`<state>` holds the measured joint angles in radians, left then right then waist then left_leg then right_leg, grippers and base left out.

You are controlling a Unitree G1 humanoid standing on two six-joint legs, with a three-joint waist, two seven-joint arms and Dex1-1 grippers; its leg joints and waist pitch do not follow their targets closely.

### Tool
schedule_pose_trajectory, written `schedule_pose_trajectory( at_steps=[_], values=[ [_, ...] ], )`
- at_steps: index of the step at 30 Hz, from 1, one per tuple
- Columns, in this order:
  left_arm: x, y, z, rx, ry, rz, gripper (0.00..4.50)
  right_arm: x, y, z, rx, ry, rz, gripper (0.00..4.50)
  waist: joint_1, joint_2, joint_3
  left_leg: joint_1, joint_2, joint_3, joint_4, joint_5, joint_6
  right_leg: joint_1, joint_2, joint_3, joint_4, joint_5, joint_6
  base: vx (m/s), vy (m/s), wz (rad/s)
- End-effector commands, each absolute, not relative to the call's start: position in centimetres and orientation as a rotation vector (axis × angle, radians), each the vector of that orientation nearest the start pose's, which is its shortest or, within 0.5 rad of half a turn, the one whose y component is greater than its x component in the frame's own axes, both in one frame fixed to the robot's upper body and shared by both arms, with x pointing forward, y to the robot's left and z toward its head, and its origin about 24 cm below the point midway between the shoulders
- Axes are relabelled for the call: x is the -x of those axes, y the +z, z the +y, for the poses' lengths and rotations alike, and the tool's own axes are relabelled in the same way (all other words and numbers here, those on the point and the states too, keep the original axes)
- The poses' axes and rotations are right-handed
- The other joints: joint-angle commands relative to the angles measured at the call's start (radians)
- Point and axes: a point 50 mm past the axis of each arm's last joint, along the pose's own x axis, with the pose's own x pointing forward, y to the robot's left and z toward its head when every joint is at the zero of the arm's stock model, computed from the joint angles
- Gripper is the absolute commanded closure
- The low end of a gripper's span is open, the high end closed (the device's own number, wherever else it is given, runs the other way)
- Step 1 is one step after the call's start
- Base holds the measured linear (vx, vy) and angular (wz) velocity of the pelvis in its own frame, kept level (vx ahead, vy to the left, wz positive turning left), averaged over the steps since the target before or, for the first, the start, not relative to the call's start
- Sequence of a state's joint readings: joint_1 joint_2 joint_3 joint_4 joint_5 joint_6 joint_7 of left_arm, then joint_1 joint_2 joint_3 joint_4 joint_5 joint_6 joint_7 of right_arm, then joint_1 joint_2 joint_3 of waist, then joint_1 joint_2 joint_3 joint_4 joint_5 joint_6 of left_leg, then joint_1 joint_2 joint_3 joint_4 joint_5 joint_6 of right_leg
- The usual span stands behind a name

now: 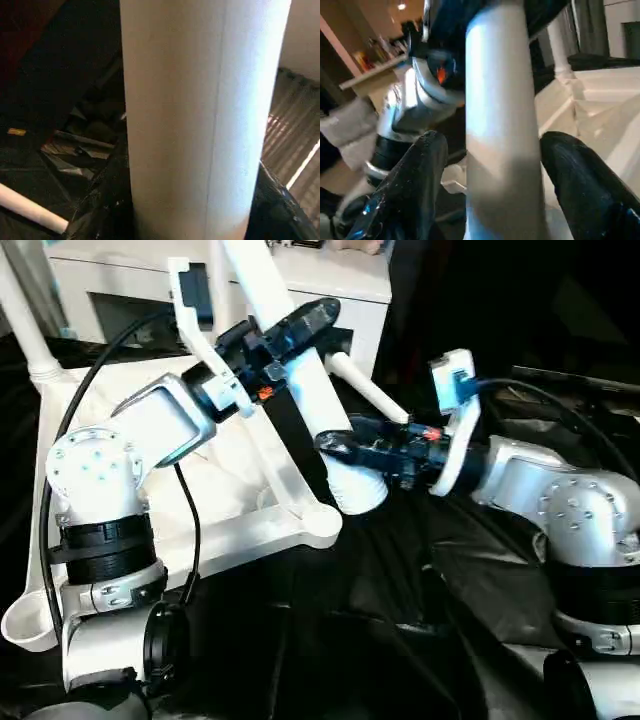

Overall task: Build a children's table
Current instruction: Pick table leg

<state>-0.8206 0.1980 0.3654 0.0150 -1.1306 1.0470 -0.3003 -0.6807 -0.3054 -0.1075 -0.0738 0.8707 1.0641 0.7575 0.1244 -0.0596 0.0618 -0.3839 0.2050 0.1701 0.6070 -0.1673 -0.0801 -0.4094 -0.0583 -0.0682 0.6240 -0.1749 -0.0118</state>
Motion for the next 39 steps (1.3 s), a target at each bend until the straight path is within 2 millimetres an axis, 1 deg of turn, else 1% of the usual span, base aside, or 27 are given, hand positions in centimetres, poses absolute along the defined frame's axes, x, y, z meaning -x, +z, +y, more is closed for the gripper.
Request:
schedule_pose_trajectory(
  at_steps=[1, 2, 3, 4, 5, 6, 7, 8, 10, 11, 12, 14, 16, 18, 20, 21, 22, 24, 29, 35, 36, 37, 38, 39],
  values=[
    [-31.8, 24.9, 12.3, 0.761, -1.044, 0.005, 2.66, -29.7, 20.4, -11.0, -0.457, 1.294, 0.185, 1.25, 0.004, 0.001, -0.076, 0.017, 0.015, -0.001, -0.067, -0.144, -0.065, 0.056, -0.069, 0.044, -0.074, -0.243, -0.093, 0.000, 0.000, 0.00],
    [-31.8, 24.9, 12.3, 0.761, -1.045, 0.006, 2.66, -29.7, 20.4, -11.0, -0.457, 1.294, 0.188, 1.25, 0.006, 0.003, -0.076, 0.017, 0.016, -0.002, -0.068, -0.144, -0.068, 0.056, -0.070, 0.044, -0.074, -0.249, -0.087, 0.000, 0.000, 0.00],
    [-31.8, 24.9, 12.3, 0.750, -1.050, 0.006, 2.66, -29.7, 20.4, -10.9, -0.455, 1.293, 0.193, 1.25, 0.005, 0.002, -0.075, 0.017, 0.017, -0.003, -0.069, -0.147, -0.070, 0.056, -0.069, 0.044, -0.075, -0.254, -0.080, 0.000, 0.000, 0.00],
    [-31.7, 24.9, 12.3, 0.747, -1.051, 0.006, 2.66, -29.7, 20.4, -10.9, -0.454, 1.293, 0.194, 1.25, 0.005, 0.002, -0.075, 0.017, 0.017, -0.003, -0.069, -0.147, -0.070, 0.056, -0.069, 0.044, -0.075, -0.254, -0.080, 0.000, 0.000, 0.00],
    [-31.5, 24.8, 12.2, 0.691, -1.058, 0.008, 2.66, -29.7, 20.3, -10.9, -0.439, 1.287, 0.205, 1.25, 0.007, 0.003, -0.076, 0.019, 0.017, -0.004, -0.070, -0.153, -0.073, 0.054, -0.070, 0.044, -0.076, -0.265, -0.068, 0.000, 0.000, 0.00],
    [-31.3, 24.6, 12.0, 0.624, -1.064, 0.012, 2.66, -29.7, 20.1, -10.8, -0.423, 1.279, 0.219, 1.25, 0.007, 0.002, -0.075, 0.019, 0.019, -0.005, -0.072, -0.152, -0.072, 0.054, -0.071, 0.044, -0.079, -0.276, -0.059, 0.000, 0.000, 0.00],
    [-31.1, 24.4, 11.8, 0.571, -1.073, 0.018, 2.66, -29.7, 19.9, -10.7, -0.409, 1.273, 0.231, 1.25, 0.007, 0.004, -0.074, 0.020, 0.021, -0.006, -0.074, -0.152, -0.076, 0.052, -0.071, 0.044, -0.078, -0.281, -0.049, 0.000, 0.000, 0.00],
    [-30.7, 24.2, 11.5, 0.518, -1.099, 0.023, 2.66, -29.7, 19.6, -10.6, -0.385, 1.263, 0.253, 1.25, 0.007, 0.006, -0.075, 0.021, 0.022, -0.006, -0.073, -0.152, -0.081, 0.052, -0.071, 0.044, -0.075, -0.277, -0.049, 0.000, 0.000, 0.00],
    [-30.0, 24.0, 10.9, 0.437, -1.158, 0.032, 2.66, -29.8, 19.1, -10.3, -0.363, 1.254, 0.292, 1.25, 0.006, 0.004, -0.075, 0.019, 0.020, -0.004, -0.073, -0.146, -0.087, 0.052, -0.071, 0.045, -0.073, -0.267, -0.053, 0.000, 0.000, 0.00],
    [-30.0, 24.0, 10.9, 0.437, -1.158, 0.032, 2.66, -29.8, 19.1, -10.3, -0.363, 1.254, 0.292, 1.25, 0.006, 0.004, -0.074, 0.019, 0.020, -0.004, -0.074, -0.148, -0.085, 0.052, -0.072, 0.045, -0.076, -0.271, -0.053, 0.000, 0.000, 0.00],
    [-29.5, 23.9, 10.4, 0.364, -1.206, 0.037, 2.66, -29.8, 18.8, -10.1, -0.344, 1.254, 0.313, 1.25, 0.008, 0.006, -0.073, 0.022, 0.020, -0.004, -0.074, -0.164, -0.085, 0.050, -0.072, 0.045, -0.079, -0.294, -0.050, 0.000, 0.000, 0.00],
    [-29.3, 23.9, 10.1, 0.319, -1.232, 0.038, 2.66, -29.8, 18.6, -10.0, -0.317, 1.260, 0.319, 1.25, 0.007, 0.006, -0.072, 0.021, 0.020, -0.004, -0.075, -0.168, -0.087, 0.050, -0.072, 0.046, -0.078, -0.301, -0.048, 0.000, 0.000, 0.00],
    [-29.4, 24.0, 10.0, 0.311, -1.244, 0.031, 2.66, -29.6, 18.4, -9.7, -0.307, 1.282, 0.329, 1.25, 0.009, 0.006, -0.072, 0.021, 0.020, -0.004, -0.074, -0.176, -0.092, 0.050, -0.072, 0.047, -0.079, -0.308, -0.044, 0.000, 0.000, 0.00],
    [-29.1, 24.4, 9.7, 0.296, -1.288, 0.011, 2.66, -29.4, 17.6, -9.3, -0.258, 1.298, 0.360, 1.25, 0.013, 0.006, -0.072, 0.021, 0.020, -0.004, -0.074, -0.174, -0.092, 0.050, -0.072, 0.046, -0.079, -0.305, -0.047, 0.000, 0.000, 0.00],
    [-28.9, 24.4, 9.6, 0.285, -1.312, 0.003, 2.66, -29.3, 17.2, -9.2, -0.236, 1.304, 0.373, 1.25, 0.014, 0.006, -0.072, 0.021, 0.020, -0.004, -0.074, -0.175, -0.093, 0.050, -0.073, 0.046, -0.078, -0.302, -0.051, 0.000, 0.000, 0.00],
    [-28.9, 24.5, 9.6, 0.282, -1.318, 0.000, 2.66, -29.3, 17.1, -9.1, -0.232, 1.306, 0.376, 1.25, 0.014, 0.005, -0.073, 0.019, 0.020, -0.005, -0.074, -0.172, -0.093, 0.052, -0.073, 0.047, -0.076, -0.295, -0.055, 0.000, 0.000, 0.00],
    [-28.8, 24.5, 9.5, 0.275, -1.326, -0.002, 2.66, -29.2, 17.1, -9.1, -0.228, 1.307, 0.380, 1.25, 0.014, 0.005, -0.073, 0.019, 0.020, -0.005, -0.074, -0.172, -0.093, 0.052, -0.073, 0.047, -0.076, -0.295, -0.055, 0.000, 0.000, 0.00],
    [-28.5, 24.5, 9.5, 0.254, -1.358, -0.011, 2.66, -29.2, 16.9, -9.0, -0.221, 1.316, 0.389, 1.25, 0.014, 0.007, -0.073, 0.020, 0.020, -0.005, -0.074, -0.173, -0.091, 0.051, -0.071, 0.046, -0.074, -0.277, -0.067, 0.000, 0.000, 0.00],
    [-28.2, 24.5, 9.5, 0.235, -1.402, -0.025, 2.66, -28.8, 16.7, -8.9, -0.206, 1.356, 0.399, 1.25, 0.014, 0.007, -0.074, 0.021, 0.021, -0.004, -0.073, -0.172, -0.089, 0.052, -0.072, 0.047, -0.071, -0.260, -0.080, 0.000, 0.000, 0.00],
    [-28.1, 24.4, 9.4, 0.218, -1.429, -0.024, 2.67, -28.6, 16.3, -8.8, -0.182, 1.382, 0.411, 1.25, 0.014, 0.007, -0.072, 0.020, 0.021, -0.004, -0.073, -0.182, -0.088, 0.052, -0.072, 0.047, -0.074, -0.287, -0.076, 0.000, 0.000, 0.00],
    [-28.0, 24.4, 9.4, 0.216, -1.431, -0.024, 2.67, -28.6, 16.3, -8.8, -0.181, 1.383, 0.411, 1.43, 0.014, 0.007, -0.072, 0.020, 0.020, -0.004, -0.073, -0.184, -0.088, 0.052, -0.072, 0.047, -0.074, -0.292, -0.076, 0.000, 0.000, 0.00],
    [-28.0, 24.4, 9.4, 0.214, -1.435, -0.023, 2.67, -28.5, 16.3, -8.8, -0.180, 1.384, 0.412, 1.54, 0.014, 0.007, -0.072, 0.020, 0.020, -0.004, -0.073, -0.186, -0.087, 0.052, -0.072, 0.047, -0.075, -0.296, -0.075, 0.000, 0.000, 0.00],
    [-28.0, 24.4, 9.4, 0.214, -1.437, -0.022, 2.67, -28.5, 16.3, -8.8, -0.179, 1.384, 0.412, 1.54, 0.015, 0.007, -0.073, 0.020, 0.020, -0.004, -0.072, -0.186, -0.087, 0.052, -0.072, 0.047, -0.075, -0.297, -0.075, 0.000, 0.000, 0.00],
    [-28.0, 24.3, 9.4, 0.209, -1.440, -0.018, 2.67, -28.5, 16.3, -8.8, -0.173, 1.387, 0.412, 1.70, 0.014, 0.009, -0.073, 0.021, 0.021, -0.005, -0.072, -0.182, -0.087, 0.051, -0.072, 0.047, -0.073, -0.285, -0.078, 0.000, 0.000, 0.00]
  ],
)
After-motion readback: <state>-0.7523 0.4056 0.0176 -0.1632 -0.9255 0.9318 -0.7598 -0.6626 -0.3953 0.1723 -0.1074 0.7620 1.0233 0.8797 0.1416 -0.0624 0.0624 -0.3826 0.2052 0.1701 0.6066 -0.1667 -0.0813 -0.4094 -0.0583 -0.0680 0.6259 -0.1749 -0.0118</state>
